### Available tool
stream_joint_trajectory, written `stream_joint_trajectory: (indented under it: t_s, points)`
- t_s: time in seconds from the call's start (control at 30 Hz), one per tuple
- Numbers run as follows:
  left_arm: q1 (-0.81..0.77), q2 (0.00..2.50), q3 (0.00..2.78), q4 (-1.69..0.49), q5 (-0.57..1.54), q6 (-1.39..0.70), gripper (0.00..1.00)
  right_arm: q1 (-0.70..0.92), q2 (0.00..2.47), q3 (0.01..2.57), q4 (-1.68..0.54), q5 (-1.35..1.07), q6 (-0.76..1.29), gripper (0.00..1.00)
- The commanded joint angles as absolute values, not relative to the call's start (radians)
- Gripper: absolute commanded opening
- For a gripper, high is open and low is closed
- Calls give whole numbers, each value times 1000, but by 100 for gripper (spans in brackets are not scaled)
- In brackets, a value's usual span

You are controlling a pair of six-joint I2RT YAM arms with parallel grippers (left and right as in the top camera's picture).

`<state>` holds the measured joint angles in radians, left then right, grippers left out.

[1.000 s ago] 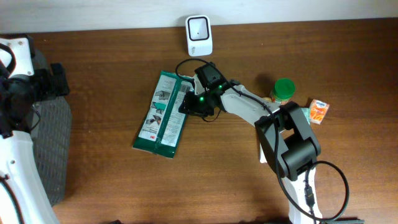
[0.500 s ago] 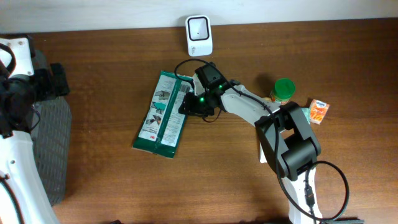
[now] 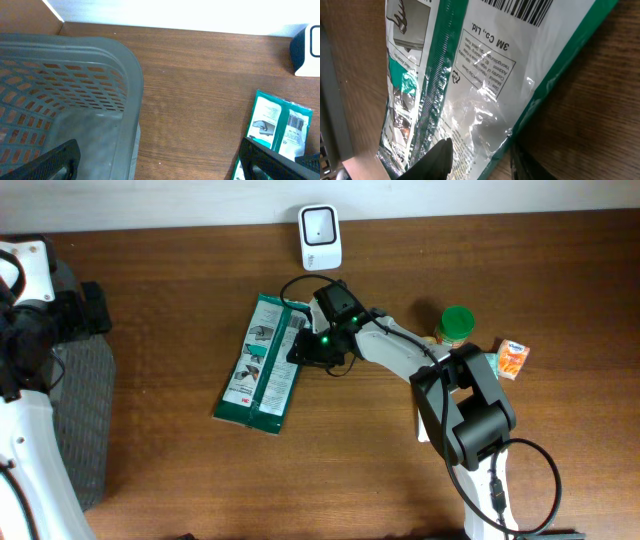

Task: Scan the item barcode
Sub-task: 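Lift the packet edge and drag it toward the scanner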

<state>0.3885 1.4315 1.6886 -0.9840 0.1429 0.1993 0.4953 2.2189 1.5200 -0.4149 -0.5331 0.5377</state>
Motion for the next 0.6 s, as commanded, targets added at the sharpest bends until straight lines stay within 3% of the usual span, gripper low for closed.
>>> stream_joint_trajectory:
  t_s: [0.0,0.57]
  points:
    - [394,1431,1691,-983,150,215,99,496,2249,1498,-422,-516,520,37]
    - [394,1431,1691,-983,150,215,99,495,2249,1498,-422,-516,520,42]
